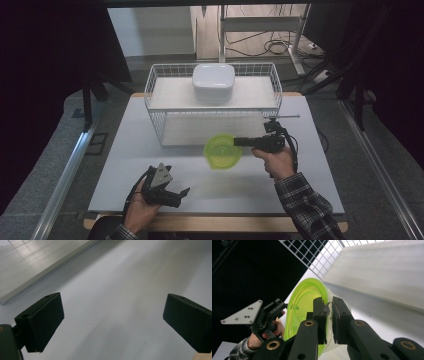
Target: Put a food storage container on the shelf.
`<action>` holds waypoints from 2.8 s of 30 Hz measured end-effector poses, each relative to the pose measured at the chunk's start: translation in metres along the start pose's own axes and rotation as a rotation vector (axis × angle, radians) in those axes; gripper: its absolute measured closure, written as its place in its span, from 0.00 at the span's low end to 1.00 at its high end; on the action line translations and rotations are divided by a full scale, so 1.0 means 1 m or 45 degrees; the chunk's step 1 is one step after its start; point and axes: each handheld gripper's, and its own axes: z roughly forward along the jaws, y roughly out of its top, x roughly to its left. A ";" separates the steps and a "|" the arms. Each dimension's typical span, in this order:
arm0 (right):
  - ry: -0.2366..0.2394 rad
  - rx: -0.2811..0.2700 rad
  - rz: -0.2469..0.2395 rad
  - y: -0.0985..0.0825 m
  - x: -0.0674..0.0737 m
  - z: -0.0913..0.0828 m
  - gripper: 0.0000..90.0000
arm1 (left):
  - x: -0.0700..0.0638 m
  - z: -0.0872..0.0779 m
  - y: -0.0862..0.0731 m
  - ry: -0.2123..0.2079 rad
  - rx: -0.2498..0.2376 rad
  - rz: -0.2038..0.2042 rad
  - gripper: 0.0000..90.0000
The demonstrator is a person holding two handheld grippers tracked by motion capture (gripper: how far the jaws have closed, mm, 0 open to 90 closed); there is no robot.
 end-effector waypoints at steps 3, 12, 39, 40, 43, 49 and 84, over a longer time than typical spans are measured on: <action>-0.002 -0.014 -0.015 0.005 0.005 -0.003 0.92 | 0.000 0.000 0.000 -0.001 0.000 -0.001 0.03; 0.013 -0.072 -0.054 0.020 0.019 -0.013 0.92 | 0.000 0.001 0.000 -0.005 0.005 -0.003 0.03; 0.076 -0.216 -0.116 0.080 0.062 -0.038 0.93 | 0.001 0.001 0.000 -0.012 0.002 -0.009 0.03; 0.076 -0.216 -0.116 0.080 0.062 -0.038 0.93 | 0.001 0.001 0.000 -0.012 0.002 -0.009 0.03; 0.086 -0.239 -0.126 0.090 0.069 -0.042 0.94 | 0.001 0.001 0.000 -0.012 0.003 -0.011 0.03; 0.107 -0.280 -0.132 0.110 0.081 -0.045 0.94 | 0.001 0.000 0.000 -0.016 -0.001 -0.016 0.03; -0.220 -0.362 -0.051 0.190 0.076 -0.007 0.87 | 0.000 0.001 0.001 -0.047 -0.002 0.004 0.03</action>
